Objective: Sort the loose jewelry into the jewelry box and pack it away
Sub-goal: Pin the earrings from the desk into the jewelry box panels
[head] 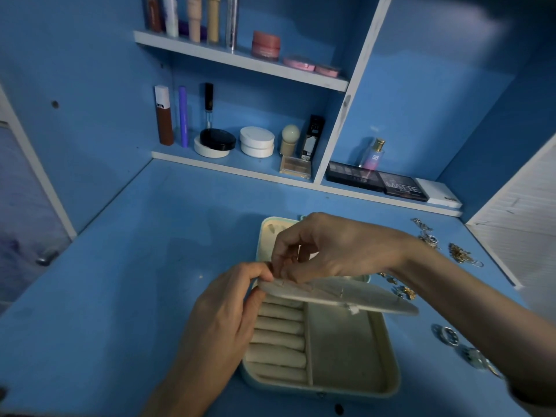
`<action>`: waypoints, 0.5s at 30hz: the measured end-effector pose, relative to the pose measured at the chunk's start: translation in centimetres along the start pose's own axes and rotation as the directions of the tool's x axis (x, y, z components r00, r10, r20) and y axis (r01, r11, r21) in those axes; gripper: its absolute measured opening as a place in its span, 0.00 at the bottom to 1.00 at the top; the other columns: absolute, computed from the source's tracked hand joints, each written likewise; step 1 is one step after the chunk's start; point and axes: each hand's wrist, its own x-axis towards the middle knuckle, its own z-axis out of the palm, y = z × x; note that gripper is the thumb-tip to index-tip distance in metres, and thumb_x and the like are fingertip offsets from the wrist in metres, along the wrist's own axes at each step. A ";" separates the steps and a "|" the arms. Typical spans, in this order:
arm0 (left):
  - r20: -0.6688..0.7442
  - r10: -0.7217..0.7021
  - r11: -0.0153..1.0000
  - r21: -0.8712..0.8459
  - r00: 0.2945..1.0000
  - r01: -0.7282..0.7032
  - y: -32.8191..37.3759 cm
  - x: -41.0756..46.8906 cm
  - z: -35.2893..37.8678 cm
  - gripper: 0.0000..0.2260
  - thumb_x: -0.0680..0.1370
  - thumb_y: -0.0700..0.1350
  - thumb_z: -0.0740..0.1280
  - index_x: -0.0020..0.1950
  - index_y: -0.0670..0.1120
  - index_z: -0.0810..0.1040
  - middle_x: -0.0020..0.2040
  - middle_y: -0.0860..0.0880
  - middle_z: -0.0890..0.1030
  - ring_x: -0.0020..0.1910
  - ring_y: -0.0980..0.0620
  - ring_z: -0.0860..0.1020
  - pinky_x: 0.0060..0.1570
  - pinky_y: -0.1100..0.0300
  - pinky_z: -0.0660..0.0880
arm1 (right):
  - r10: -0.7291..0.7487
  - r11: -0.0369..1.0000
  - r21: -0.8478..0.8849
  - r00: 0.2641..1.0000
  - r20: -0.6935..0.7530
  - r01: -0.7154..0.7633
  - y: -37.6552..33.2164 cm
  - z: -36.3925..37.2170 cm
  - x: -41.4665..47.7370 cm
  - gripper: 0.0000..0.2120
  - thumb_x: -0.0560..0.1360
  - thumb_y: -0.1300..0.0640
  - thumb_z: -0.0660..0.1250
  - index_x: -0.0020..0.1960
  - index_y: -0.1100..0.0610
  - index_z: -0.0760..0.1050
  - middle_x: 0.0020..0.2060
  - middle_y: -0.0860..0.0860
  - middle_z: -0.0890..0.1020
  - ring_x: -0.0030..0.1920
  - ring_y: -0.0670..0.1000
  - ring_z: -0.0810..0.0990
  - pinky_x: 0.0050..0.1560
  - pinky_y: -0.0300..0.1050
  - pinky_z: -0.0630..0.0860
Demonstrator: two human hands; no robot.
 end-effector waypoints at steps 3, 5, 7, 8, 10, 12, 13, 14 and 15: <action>-0.005 -0.008 1.000 0.011 1.000 0.008 0.0 0.0 0.0 0.06 0.75 0.46 0.59 0.51 0.54 0.69 0.48 0.58 0.74 0.42 0.61 0.74 0.45 0.79 0.64 | 0.001 1.000 -0.017 1.000 0.004 -0.001 -0.1 0.0 0.0 0.04 0.72 0.62 0.67 0.42 0.56 0.80 0.36 0.52 0.81 0.35 0.42 0.75 0.40 0.40 0.74; -0.004 -0.014 1.000 0.007 1.000 0.014 0.0 0.0 0.0 0.06 0.75 0.46 0.59 0.51 0.54 0.69 0.48 0.58 0.74 0.42 0.61 0.74 0.45 0.79 0.64 | -0.002 1.000 -0.028 1.000 0.008 0.002 -0.3 0.0 0.1 0.04 0.72 0.62 0.67 0.42 0.55 0.80 0.35 0.50 0.80 0.34 0.41 0.74 0.39 0.37 0.73; -0.006 -0.006 1.000 0.017 1.000 0.007 0.0 0.0 -0.1 0.06 0.75 0.46 0.59 0.51 0.54 0.69 0.48 0.58 0.74 0.42 0.61 0.74 0.45 0.80 0.64 | -0.002 0.999 -0.042 1.000 0.017 0.003 -0.4 0.0 0.1 0.04 0.72 0.62 0.67 0.41 0.55 0.79 0.34 0.47 0.79 0.33 0.40 0.74 0.38 0.35 0.71; -0.008 -0.003 1.000 0.021 1.000 0.003 0.0 -0.1 -0.1 0.06 0.75 0.46 0.59 0.51 0.54 0.69 0.48 0.58 0.74 0.42 0.61 0.74 0.45 0.80 0.64 | 0.000 0.999 -0.051 1.000 0.020 0.001 -0.5 -0.1 0.1 0.04 0.72 0.62 0.67 0.41 0.54 0.79 0.33 0.46 0.79 0.33 0.40 0.74 0.38 0.35 0.71; -0.014 -0.006 1.000 0.018 1.000 0.006 0.0 0.0 -0.1 0.06 0.75 0.46 0.59 0.51 0.54 0.69 0.48 0.57 0.74 0.42 0.61 0.74 0.45 0.78 0.64 | 0.003 0.997 -0.076 1.000 0.022 -0.001 -0.6 -0.2 0.1 0.03 0.72 0.60 0.68 0.41 0.54 0.79 0.32 0.44 0.78 0.32 0.39 0.73 0.36 0.34 0.70; -0.016 -0.010 1.000 0.011 1.000 0.010 0.0 0.0 0.0 0.06 0.75 0.46 0.59 0.50 0.54 0.69 0.48 0.58 0.75 0.42 0.60 0.74 0.45 0.77 0.65 | 0.006 0.995 -0.096 1.000 0.020 -0.004 -0.8 -0.2 0.1 0.02 0.72 0.60 0.68 0.41 0.55 0.79 0.30 0.42 0.77 0.31 0.39 0.73 0.34 0.33 0.69; -0.017 -0.008 1.000 0.014 1.000 0.009 0.0 -0.1 0.0 0.05 0.75 0.46 0.59 0.50 0.54 0.69 0.48 0.58 0.75 0.42 0.60 0.74 0.45 0.77 0.65 | 0.008 0.995 -0.103 1.000 0.016 -0.007 -0.8 -0.2 0.1 0.02 0.72 0.60 0.68 0.41 0.55 0.79 0.29 0.41 0.76 0.30 0.39 0.72 0.33 0.32 0.69; -0.018 -0.008 1.000 0.017 1.000 0.008 0.0 -0.1 0.0 0.05 0.75 0.46 0.59 0.50 0.54 0.69 0.49 0.58 0.75 0.42 0.60 0.74 0.45 0.77 0.65 | 0.011 0.994 -0.111 1.000 0.011 -0.009 -0.9 -0.1 0.1 0.02 0.72 0.60 0.68 0.41 0.56 0.79 0.28 0.40 0.76 0.30 0.39 0.72 0.32 0.31 0.68; -0.017 -0.009 1.000 0.017 1.000 0.010 0.0 -0.1 0.0 0.06 0.75 0.46 0.59 0.50 0.54 0.69 0.49 0.58 0.75 0.43 0.61 0.74 0.45 0.77 0.65 | 0.012 0.993 -0.118 1.000 0.007 -0.011 -0.9 -0.1 0.1 0.02 0.72 0.61 0.68 0.41 0.56 0.79 0.27 0.40 0.75 0.29 0.39 0.72 0.32 0.31 0.68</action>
